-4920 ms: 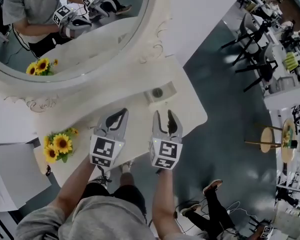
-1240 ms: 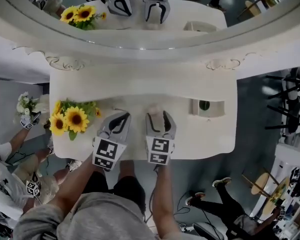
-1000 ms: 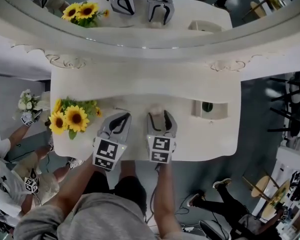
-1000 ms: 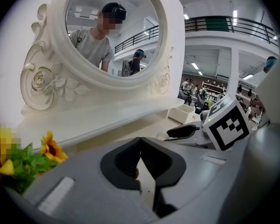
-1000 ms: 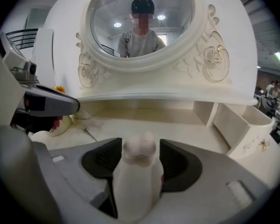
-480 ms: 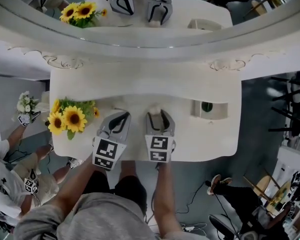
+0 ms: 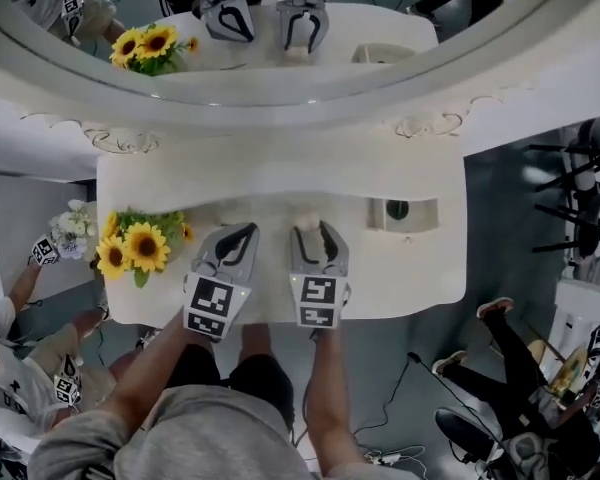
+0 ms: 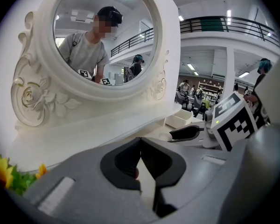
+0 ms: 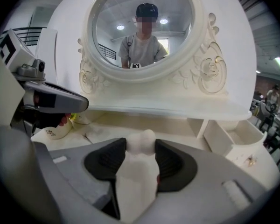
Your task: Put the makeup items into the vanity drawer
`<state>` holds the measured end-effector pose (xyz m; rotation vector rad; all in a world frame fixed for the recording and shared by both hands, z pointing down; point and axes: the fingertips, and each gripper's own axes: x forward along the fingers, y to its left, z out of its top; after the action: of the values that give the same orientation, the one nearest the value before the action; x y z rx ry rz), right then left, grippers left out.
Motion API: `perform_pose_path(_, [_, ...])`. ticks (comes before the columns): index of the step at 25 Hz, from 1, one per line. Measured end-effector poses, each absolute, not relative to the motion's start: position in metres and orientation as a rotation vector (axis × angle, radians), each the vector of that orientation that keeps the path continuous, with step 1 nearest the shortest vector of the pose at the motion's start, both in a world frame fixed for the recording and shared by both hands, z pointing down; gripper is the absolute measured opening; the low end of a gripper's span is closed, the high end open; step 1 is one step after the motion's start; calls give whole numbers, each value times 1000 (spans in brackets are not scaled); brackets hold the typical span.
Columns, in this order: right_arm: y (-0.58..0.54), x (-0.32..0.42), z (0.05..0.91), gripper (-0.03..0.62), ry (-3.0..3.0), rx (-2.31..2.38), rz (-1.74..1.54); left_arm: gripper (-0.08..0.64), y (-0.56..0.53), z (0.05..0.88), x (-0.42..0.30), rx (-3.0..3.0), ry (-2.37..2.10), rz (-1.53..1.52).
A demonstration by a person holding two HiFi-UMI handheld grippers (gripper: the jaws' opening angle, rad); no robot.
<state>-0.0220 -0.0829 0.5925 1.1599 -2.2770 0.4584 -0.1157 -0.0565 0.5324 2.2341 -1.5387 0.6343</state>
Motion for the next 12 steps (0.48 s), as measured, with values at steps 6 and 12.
perform_pose_path(6, [-87,3,558,202,-2282,1264,436,11,-68,506,-92,2326,-1503,608])
perform_pose_path(12, [-94,39,529,201,-2254,1395,397,11,-82,482,-62,2425,-1455,568])
